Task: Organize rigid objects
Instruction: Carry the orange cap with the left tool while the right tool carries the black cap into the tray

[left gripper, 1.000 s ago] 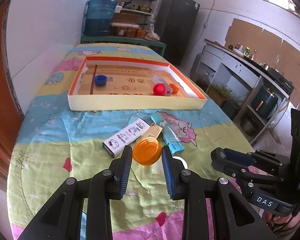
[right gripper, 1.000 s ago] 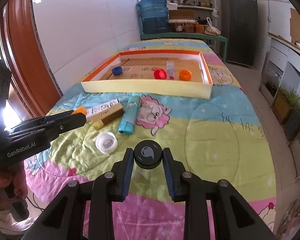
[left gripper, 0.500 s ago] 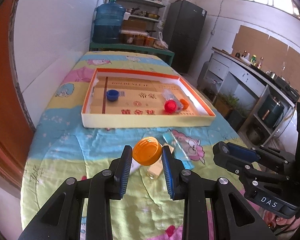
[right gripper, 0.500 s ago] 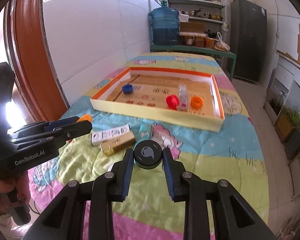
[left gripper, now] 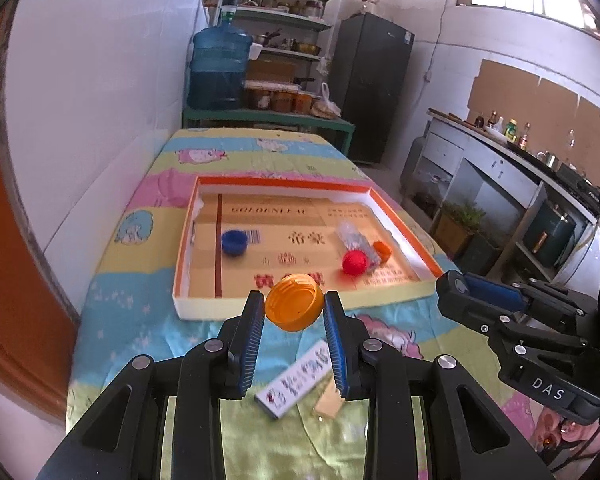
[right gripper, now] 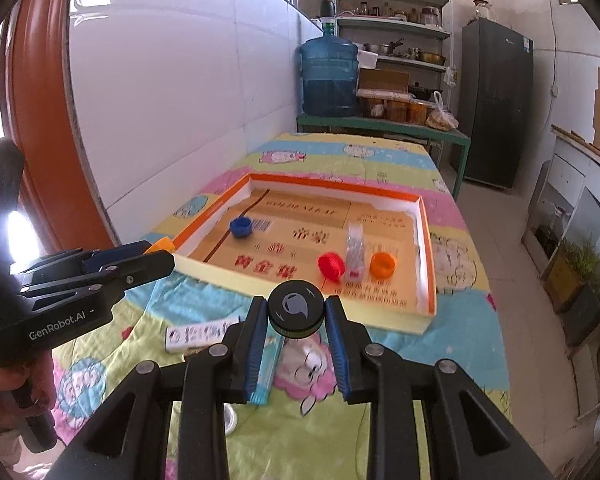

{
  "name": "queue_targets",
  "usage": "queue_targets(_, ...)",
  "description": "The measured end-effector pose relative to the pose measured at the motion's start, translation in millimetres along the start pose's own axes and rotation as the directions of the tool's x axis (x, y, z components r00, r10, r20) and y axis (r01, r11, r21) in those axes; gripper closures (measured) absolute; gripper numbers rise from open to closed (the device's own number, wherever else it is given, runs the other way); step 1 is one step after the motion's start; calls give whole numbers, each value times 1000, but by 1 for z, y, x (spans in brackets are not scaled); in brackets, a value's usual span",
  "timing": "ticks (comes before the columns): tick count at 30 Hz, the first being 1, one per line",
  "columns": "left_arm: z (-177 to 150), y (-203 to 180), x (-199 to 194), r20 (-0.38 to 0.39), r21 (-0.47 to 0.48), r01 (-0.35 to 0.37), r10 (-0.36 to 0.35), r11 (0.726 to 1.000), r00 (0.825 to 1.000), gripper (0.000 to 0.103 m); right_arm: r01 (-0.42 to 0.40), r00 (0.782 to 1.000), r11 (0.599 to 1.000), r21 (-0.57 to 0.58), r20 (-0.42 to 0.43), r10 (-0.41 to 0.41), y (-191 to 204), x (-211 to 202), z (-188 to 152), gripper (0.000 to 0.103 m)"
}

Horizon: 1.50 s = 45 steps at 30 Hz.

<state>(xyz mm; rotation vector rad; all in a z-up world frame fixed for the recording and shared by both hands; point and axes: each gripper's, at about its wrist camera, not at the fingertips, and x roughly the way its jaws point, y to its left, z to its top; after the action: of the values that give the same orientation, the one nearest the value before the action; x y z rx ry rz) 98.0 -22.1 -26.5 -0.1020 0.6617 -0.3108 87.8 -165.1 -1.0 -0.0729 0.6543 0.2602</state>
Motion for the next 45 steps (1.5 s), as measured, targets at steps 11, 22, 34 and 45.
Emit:
queue_targets(11,21,1,31,-19,-2,-4,4,1000,1000,72,21,1000,999,31,-5,-21,-22,24,15,73)
queue_targets(22,27,5,69,-56,-26,-24,23,999,998,72,49,997,991,123,-64,-41,-62,53,12,73)
queue_targets(34,28,10,104,-104,-32,-47,43,998,994,72,59,992,990,131,-120,-43,-75,86,15,73)
queue_targets(45,25,14,128,-148,-33,-68,62,997,987,72,57,985,988,143,-171,-32,-86,110,15,73)
